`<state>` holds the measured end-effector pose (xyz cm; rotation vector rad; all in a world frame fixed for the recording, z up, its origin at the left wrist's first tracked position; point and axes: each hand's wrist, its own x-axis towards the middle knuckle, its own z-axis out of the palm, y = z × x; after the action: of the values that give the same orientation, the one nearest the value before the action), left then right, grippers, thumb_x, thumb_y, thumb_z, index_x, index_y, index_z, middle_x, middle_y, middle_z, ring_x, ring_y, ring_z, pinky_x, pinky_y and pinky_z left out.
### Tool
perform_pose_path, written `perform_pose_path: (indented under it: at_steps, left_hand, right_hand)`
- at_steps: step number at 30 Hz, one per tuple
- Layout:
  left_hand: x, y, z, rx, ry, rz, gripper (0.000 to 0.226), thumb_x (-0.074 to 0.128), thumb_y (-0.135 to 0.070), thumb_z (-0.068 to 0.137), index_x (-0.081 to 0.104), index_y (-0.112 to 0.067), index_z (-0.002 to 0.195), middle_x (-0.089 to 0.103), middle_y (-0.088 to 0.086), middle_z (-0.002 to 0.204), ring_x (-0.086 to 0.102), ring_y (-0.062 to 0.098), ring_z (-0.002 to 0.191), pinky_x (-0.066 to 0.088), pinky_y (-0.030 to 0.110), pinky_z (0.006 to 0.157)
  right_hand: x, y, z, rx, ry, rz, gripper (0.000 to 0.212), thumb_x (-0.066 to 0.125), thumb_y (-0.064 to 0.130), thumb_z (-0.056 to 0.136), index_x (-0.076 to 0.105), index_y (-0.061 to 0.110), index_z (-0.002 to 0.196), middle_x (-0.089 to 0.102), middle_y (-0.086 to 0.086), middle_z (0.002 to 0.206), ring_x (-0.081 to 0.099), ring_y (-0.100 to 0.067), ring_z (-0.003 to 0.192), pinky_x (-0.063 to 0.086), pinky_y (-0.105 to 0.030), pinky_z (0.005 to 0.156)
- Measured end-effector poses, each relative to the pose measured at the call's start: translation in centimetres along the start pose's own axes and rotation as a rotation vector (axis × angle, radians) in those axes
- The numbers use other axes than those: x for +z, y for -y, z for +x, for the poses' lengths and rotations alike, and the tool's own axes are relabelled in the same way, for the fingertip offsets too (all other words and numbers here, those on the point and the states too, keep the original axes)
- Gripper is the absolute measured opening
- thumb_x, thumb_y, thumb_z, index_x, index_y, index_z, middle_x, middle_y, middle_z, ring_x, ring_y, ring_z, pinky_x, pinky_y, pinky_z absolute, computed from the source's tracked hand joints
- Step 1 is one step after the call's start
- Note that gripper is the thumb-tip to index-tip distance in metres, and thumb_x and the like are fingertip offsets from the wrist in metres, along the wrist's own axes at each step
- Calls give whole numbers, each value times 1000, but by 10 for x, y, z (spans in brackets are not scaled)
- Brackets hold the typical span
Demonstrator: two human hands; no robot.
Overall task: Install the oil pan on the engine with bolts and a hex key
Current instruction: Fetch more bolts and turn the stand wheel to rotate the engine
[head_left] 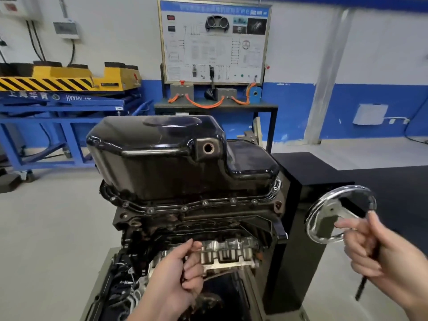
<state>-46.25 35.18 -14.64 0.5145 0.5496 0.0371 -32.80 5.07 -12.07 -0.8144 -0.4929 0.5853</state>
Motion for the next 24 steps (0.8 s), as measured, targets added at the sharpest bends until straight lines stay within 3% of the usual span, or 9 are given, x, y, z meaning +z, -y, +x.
perform_pose_path:
  at_steps: [2,4,8,24]
  left_hand:
    - [-2,2,-2,-7,-4,17,29,44,-22,94,55,-8,72,28,-4,40,23,5,25,13,6,27]
    - [-5,4,-4,-10,-2,40,28,42,-20,95,56,-8,74,28,-4,41,23,5,26,13,6,27]
    - [-9,4,-6,-4,2,58,26,39,-17,97,57,-7,81,30,-4,43,23,5,27,13,7,27]
    - [-34,-31,-4,106,-38,221,24,40,-18,96,56,-10,80,24,-6,41,20,4,26,12,6,28]
  right_hand:
    - [-17,-17,-9,54,-276,-228,59,46,44,87,57,-13,100,33,-9,59,14,-13,46,18,-18,36]
    - [-20,-23,-12,78,-470,-385,54,41,45,89,60,-6,94,35,-5,55,17,-8,40,14,-19,34]
    - [-24,-29,-13,96,-613,-464,50,33,41,99,60,-1,96,40,-2,53,26,-8,38,16,-20,34]
    - [-29,-52,-1,139,-559,-493,48,36,39,99,61,-1,92,44,-2,53,28,-8,37,21,-19,31]
